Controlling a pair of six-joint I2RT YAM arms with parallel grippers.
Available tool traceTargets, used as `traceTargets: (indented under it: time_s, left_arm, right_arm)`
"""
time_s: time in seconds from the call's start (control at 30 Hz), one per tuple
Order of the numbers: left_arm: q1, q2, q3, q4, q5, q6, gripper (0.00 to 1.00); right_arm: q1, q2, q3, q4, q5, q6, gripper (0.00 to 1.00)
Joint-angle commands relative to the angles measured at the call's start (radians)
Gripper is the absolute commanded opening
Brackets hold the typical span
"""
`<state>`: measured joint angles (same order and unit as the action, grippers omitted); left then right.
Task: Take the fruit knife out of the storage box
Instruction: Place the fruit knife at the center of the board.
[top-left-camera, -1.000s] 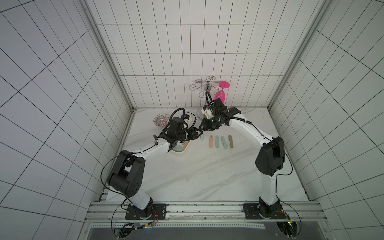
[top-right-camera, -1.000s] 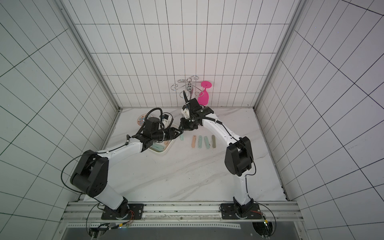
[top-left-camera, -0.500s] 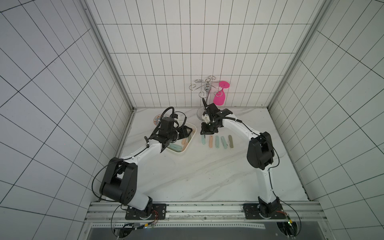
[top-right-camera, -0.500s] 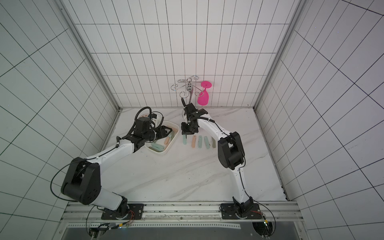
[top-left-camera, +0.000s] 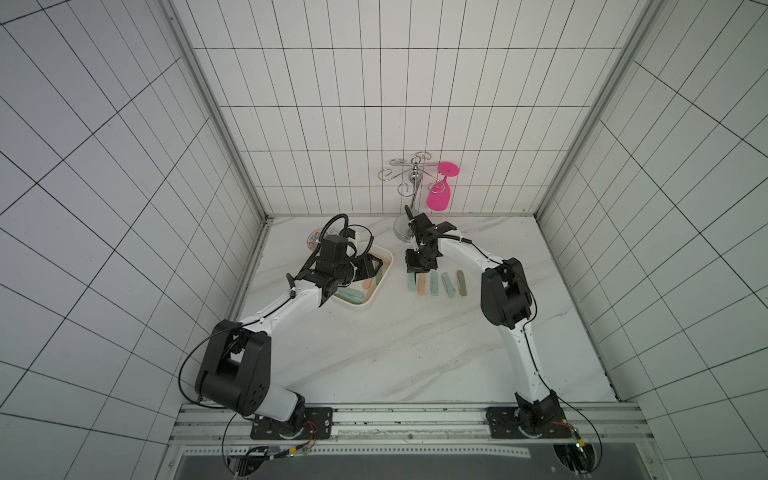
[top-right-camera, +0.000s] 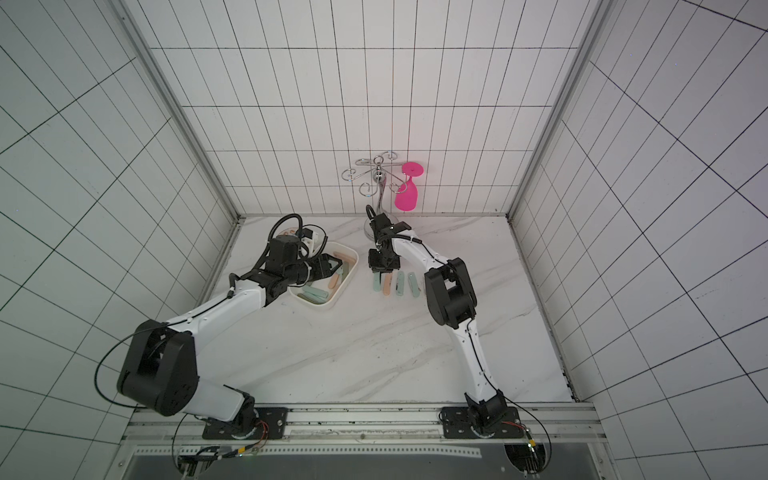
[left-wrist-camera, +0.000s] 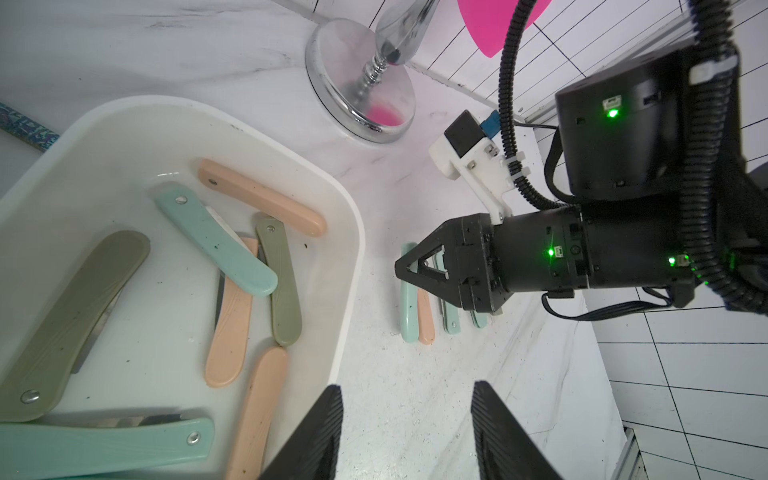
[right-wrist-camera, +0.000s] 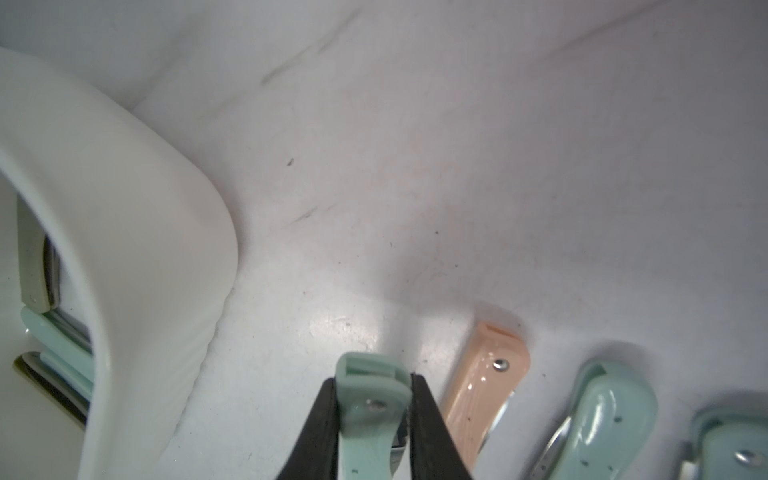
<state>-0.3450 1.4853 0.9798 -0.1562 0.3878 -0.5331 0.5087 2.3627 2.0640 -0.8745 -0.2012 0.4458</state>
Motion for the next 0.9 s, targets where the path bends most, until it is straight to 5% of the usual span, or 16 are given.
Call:
traceTargets:
  time_s: [0.0,0.87]
  left_arm:
    - [0.0,-0.016,0.008,-0.008,-0.015,0.022,0.53]
    - [-0.005,0.022,0.02,0.011,-0.013,0.005,0.53]
  right_arm:
    - [-0.007,0.031,0.051,-0.023,-0.003,0.032,0.0]
    - [0.009,0.036,-0.01,-0.023,-0.018,0.041,0.03]
